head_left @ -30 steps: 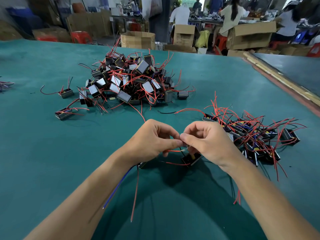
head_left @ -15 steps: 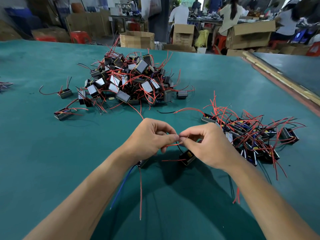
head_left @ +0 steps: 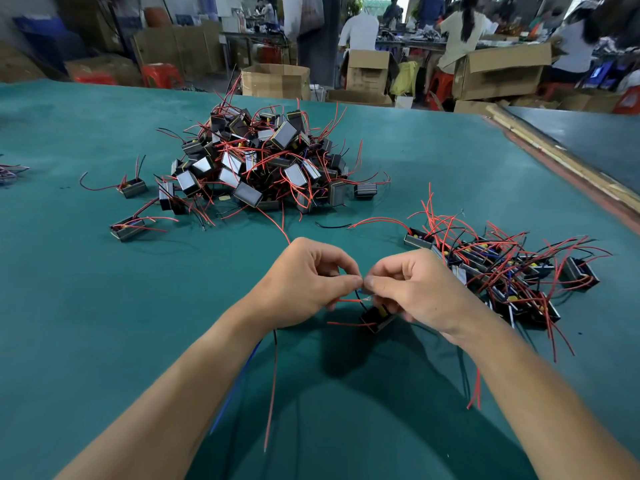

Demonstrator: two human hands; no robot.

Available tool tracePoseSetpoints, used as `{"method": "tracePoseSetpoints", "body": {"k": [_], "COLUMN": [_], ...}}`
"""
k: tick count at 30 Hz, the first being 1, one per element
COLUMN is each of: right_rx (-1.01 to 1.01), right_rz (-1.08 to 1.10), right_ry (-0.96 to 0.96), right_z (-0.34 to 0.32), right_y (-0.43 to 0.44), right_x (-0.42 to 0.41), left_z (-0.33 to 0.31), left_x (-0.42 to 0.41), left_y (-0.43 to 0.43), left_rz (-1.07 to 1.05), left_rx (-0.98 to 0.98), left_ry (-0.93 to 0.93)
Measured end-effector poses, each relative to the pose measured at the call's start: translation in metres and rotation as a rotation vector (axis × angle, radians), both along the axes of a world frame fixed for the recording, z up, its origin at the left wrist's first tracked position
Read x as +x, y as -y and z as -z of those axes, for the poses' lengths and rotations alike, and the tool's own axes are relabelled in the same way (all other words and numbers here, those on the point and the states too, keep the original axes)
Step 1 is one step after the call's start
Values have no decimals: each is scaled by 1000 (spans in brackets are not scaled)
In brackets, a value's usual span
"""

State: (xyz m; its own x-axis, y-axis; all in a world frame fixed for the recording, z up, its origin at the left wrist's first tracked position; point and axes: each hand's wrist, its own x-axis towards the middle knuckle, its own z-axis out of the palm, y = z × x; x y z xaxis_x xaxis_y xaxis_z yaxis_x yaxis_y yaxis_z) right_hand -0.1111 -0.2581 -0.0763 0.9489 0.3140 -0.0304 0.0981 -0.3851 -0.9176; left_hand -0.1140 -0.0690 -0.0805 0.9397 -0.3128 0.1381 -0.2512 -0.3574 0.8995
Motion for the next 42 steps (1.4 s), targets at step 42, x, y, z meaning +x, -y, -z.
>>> {"method": "tracePoseSetpoints", "body": {"k": [42], "right_rx": [60], "right_rz": [37], "right_ry": [350], "right_z": [0], "right_y": [-2], "right_x": [-3], "left_z": [0], "left_x": [1], "left_y": [-3], "left_rz": [-2], "left_rx": [-63], "left_ry": [-94]}}
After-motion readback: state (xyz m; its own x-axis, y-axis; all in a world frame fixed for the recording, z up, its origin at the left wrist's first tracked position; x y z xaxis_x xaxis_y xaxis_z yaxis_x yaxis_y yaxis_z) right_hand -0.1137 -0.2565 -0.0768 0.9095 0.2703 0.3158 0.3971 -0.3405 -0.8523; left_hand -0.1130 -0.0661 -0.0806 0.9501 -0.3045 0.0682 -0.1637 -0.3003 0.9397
